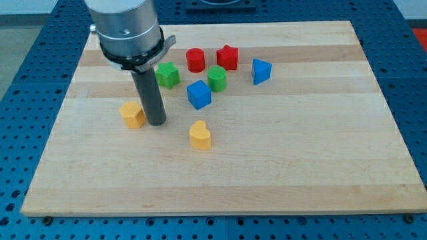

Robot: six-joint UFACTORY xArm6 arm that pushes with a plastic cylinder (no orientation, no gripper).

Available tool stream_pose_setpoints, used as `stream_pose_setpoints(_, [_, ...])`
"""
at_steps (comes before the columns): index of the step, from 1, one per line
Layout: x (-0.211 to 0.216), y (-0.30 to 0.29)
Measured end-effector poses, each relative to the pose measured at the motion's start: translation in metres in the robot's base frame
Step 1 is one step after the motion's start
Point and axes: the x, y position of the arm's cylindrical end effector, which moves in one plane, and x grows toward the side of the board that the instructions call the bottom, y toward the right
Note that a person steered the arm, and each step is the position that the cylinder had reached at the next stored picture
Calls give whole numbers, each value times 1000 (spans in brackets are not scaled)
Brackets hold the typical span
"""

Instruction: Move the blue cube to the bottom left of the blue triangle

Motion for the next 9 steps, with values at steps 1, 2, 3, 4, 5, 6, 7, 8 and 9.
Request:
stream_pose_setpoints(1, [-14,0])
stream_pose_setpoints(2, [-33,0])
stream_pose_setpoints(3, [-44,0])
stream_pose_setpoints(4, [-51,1])
stream_pose_setpoints(5, [-54,1])
stream_pose_setpoints(6, [-55,4])
stream_pose_setpoints(7, [-55,15])
stream_pose_setpoints(8, [-55,31])
stream_pose_setpoints(9, [-55,36])
